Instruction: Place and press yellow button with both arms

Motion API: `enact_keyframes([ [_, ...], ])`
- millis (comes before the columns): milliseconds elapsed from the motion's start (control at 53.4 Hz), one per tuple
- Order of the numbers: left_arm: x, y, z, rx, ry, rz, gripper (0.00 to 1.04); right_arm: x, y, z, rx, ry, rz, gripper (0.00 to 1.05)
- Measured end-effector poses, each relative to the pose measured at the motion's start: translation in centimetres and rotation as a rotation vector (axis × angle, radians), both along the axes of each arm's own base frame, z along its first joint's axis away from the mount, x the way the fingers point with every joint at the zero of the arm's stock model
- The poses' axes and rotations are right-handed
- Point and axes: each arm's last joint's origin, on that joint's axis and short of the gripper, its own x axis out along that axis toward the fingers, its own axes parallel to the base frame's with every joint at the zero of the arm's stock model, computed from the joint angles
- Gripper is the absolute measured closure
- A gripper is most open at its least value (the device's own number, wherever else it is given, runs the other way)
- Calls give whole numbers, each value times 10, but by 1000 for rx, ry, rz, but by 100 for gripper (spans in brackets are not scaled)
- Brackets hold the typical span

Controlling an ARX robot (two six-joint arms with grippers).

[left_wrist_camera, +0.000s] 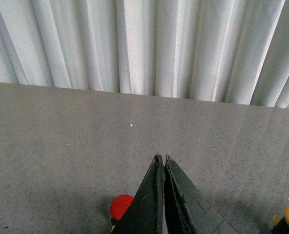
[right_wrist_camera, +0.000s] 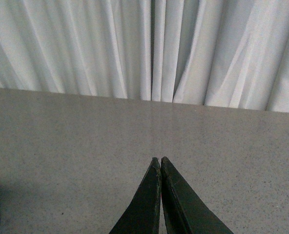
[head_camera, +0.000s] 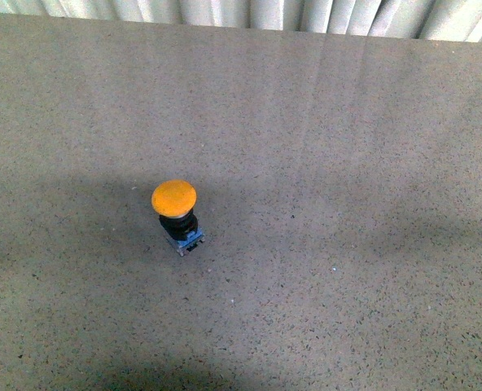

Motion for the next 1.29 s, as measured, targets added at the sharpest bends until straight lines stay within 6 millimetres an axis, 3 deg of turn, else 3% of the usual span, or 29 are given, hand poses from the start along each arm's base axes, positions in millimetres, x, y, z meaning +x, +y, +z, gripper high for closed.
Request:
enact_keyframes([
  [917, 0, 0, 0, -1, 0, 0, 103, -22, 0, -3, 0, 4, -1, 103],
  [992, 0, 0, 0, 0, 0, 0, 93, -22, 0, -3, -2, 3, 0, 98],
  [1292, 0, 0, 0, 0, 0, 0, 45, -22, 0, -3, -2, 3, -1, 50],
])
